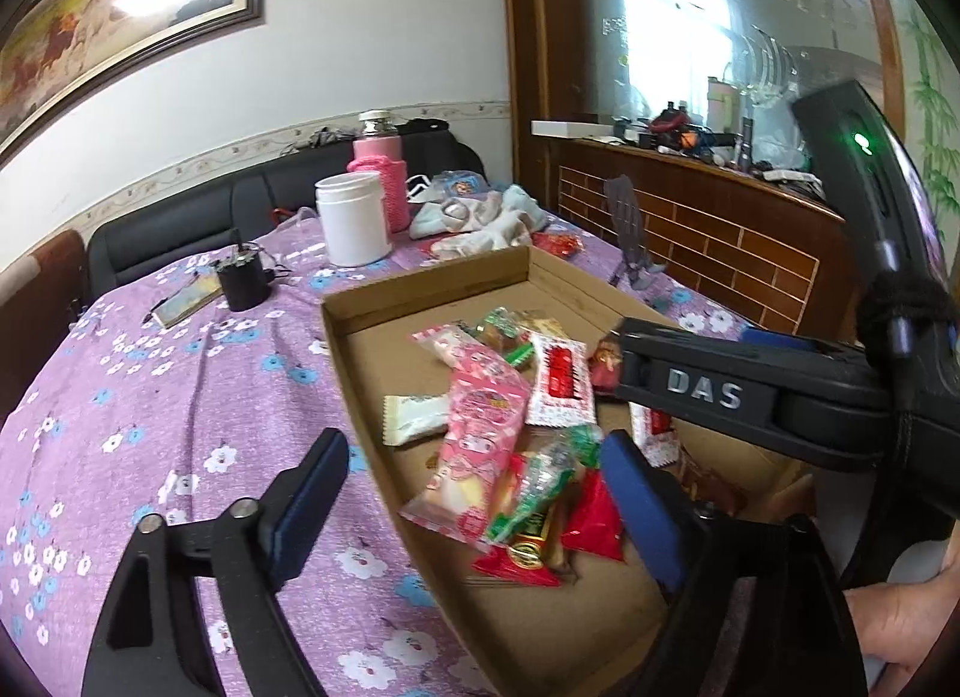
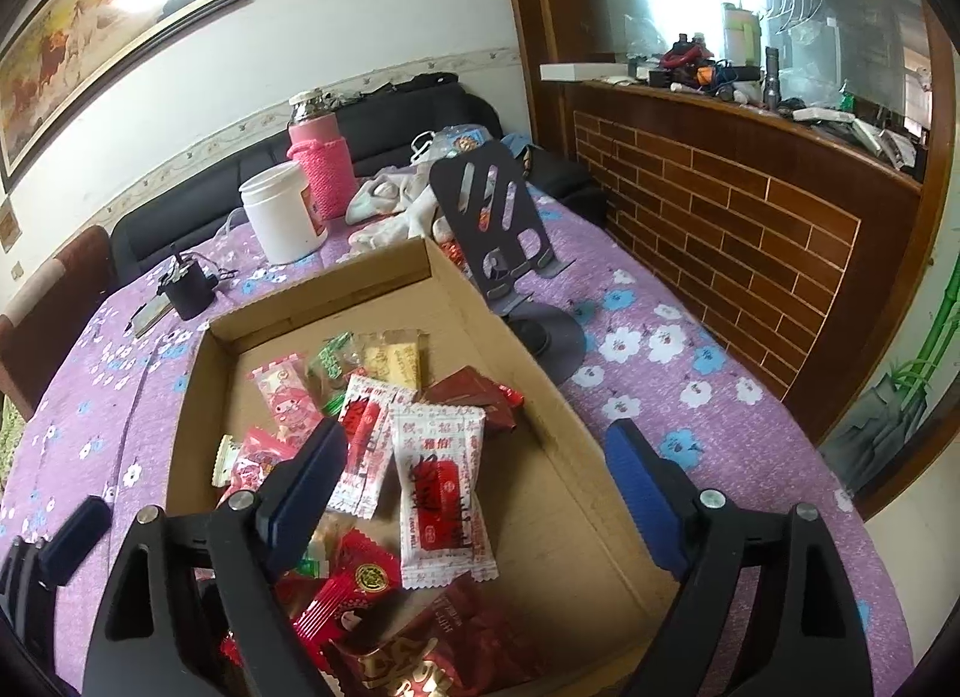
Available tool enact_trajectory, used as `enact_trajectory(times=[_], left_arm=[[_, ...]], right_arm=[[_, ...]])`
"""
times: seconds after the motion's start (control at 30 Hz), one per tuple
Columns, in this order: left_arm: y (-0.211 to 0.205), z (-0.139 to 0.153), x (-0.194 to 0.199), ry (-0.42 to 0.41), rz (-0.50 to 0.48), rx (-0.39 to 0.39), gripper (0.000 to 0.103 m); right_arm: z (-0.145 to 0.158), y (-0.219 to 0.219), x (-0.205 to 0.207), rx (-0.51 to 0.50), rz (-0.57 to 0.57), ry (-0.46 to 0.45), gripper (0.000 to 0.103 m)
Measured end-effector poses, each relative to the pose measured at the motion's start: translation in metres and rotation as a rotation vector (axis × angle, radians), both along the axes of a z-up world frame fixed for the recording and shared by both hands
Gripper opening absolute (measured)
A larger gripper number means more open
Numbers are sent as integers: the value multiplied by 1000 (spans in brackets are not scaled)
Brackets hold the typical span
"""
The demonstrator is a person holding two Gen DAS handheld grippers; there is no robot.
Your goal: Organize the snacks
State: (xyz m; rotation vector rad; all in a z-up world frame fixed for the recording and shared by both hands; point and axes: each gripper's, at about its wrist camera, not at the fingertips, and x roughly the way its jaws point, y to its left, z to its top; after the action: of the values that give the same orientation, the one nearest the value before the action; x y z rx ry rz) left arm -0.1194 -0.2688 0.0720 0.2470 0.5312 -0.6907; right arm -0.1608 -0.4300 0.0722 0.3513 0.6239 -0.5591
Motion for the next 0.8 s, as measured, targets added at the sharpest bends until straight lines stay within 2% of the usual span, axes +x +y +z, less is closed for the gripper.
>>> enact_trajectory(times=[0.13,0.27,0.4,0.53,0.63,0.73,0.8], left_arm=[[9,9,6,-40,72,11,102],[25,24,13,-46,144,14,102],[49,34,13,-90,223,27,102],[70,34,11,-109,280,85,102],[90,34,6,-107,291,76,102],[103,32,-3,-139,339,131,102],[113,30,-9,-167,357,134,102]], right_arm=[[6,2,-4,-40,-31,-16,92],[9,7,-6,-81,-43,-16,93],[13,12,-9,-125,-58,-22,93],[19,17,-15,-162,-82,-40,93],[25,26,-19,-186,-83,-47,93],[31,44,-25,-214,-64,-61,94],[33,56,-29,-240,-55,-64,99]])
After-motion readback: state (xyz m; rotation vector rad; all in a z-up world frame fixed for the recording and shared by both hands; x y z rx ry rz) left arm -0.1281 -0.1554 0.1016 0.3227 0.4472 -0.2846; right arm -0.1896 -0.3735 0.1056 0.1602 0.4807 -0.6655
